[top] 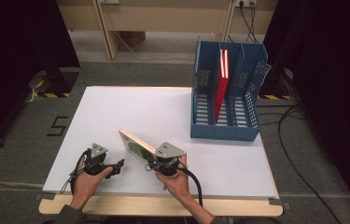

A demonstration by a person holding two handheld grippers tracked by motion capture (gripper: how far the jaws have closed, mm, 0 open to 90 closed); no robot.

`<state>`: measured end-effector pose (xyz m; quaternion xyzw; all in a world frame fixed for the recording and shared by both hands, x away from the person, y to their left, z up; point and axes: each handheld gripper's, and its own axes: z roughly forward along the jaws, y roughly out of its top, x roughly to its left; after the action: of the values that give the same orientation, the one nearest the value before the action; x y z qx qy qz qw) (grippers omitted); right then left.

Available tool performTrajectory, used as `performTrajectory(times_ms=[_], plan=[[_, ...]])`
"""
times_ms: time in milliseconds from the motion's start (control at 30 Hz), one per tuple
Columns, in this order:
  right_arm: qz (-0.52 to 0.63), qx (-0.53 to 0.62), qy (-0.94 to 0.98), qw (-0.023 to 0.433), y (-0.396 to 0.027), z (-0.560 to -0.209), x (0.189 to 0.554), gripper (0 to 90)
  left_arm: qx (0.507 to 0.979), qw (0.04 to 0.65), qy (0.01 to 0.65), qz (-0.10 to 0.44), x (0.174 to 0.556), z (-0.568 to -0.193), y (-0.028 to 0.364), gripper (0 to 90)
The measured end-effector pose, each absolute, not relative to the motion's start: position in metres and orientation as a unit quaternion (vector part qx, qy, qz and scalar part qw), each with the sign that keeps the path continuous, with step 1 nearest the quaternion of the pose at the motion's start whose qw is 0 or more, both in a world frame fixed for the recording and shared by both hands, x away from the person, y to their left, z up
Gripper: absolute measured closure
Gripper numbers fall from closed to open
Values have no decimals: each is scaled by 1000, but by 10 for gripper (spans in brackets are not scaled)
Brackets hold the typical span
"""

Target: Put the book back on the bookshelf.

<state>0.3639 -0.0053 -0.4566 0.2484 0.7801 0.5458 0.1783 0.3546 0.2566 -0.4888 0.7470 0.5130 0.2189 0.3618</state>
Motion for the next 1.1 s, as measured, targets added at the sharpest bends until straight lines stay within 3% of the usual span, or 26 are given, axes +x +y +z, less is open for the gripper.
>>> performTrajectory(times_ms=[667,1100], plan=[[592,277,734,183,-56,-409,370,761,752,355,510,221,355,-490,257,152],[599,301,712,208,-128,-383,356,761,771,337,495,216,359,-494,252,157]])
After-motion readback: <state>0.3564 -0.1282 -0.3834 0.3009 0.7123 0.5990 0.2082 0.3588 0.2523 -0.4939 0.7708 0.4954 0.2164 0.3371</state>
